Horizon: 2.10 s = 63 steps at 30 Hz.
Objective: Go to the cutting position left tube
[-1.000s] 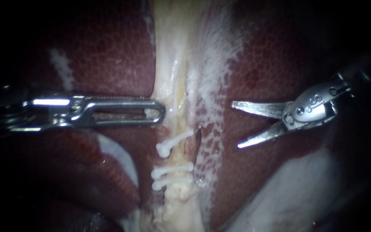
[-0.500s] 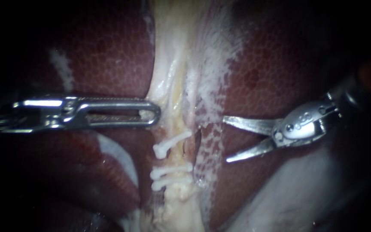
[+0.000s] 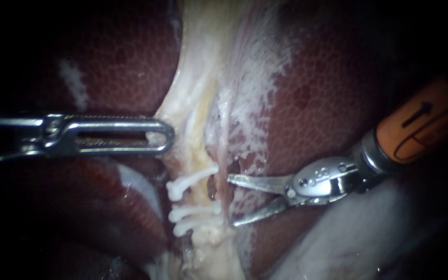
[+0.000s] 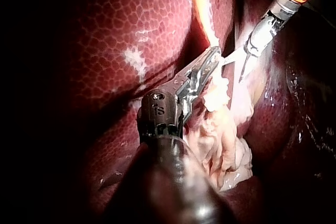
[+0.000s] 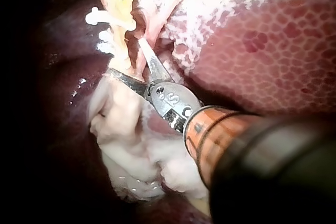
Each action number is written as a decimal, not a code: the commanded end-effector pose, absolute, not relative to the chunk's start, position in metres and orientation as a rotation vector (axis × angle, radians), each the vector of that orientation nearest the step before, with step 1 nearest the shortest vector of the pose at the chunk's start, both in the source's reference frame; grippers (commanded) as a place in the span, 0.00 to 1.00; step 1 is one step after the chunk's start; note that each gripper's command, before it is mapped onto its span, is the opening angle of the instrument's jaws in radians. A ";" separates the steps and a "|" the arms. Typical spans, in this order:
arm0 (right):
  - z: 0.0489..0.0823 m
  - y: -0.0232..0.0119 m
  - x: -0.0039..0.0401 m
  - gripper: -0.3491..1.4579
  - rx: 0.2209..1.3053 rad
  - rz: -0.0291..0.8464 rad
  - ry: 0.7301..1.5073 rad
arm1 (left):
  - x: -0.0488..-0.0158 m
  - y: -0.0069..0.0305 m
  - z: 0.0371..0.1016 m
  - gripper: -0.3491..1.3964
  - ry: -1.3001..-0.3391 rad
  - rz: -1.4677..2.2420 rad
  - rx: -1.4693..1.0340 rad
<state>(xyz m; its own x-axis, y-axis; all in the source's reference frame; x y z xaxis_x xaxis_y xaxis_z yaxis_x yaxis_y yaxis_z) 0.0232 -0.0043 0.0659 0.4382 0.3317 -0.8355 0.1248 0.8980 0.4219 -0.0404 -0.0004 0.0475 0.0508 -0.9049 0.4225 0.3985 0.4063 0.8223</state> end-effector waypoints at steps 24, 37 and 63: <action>0.0660 -0.0039 0.0279 0.87 0.596 0.126 1.174 | -0.0406 -0.0006 0.0479 0.00 -1.109 -1.078 0.574; 0.0661 -0.0037 0.0298 0.87 0.656 0.131 1.226 | -0.0405 -0.0004 0.0484 0.00 -1.109 -1.079 0.571; 0.0649 -0.0036 0.0278 0.78 0.730 0.099 1.254 | -0.0402 -0.0001 0.0493 0.00 -1.109 -1.081 0.567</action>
<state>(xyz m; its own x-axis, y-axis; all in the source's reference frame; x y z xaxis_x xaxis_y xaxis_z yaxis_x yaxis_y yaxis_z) 0.0279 -0.0035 0.0649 0.3373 0.4498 -0.8270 0.3140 0.7744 0.5493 -0.0402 0.0000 0.0493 0.0498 -0.9027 0.4273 0.4033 0.4095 0.8183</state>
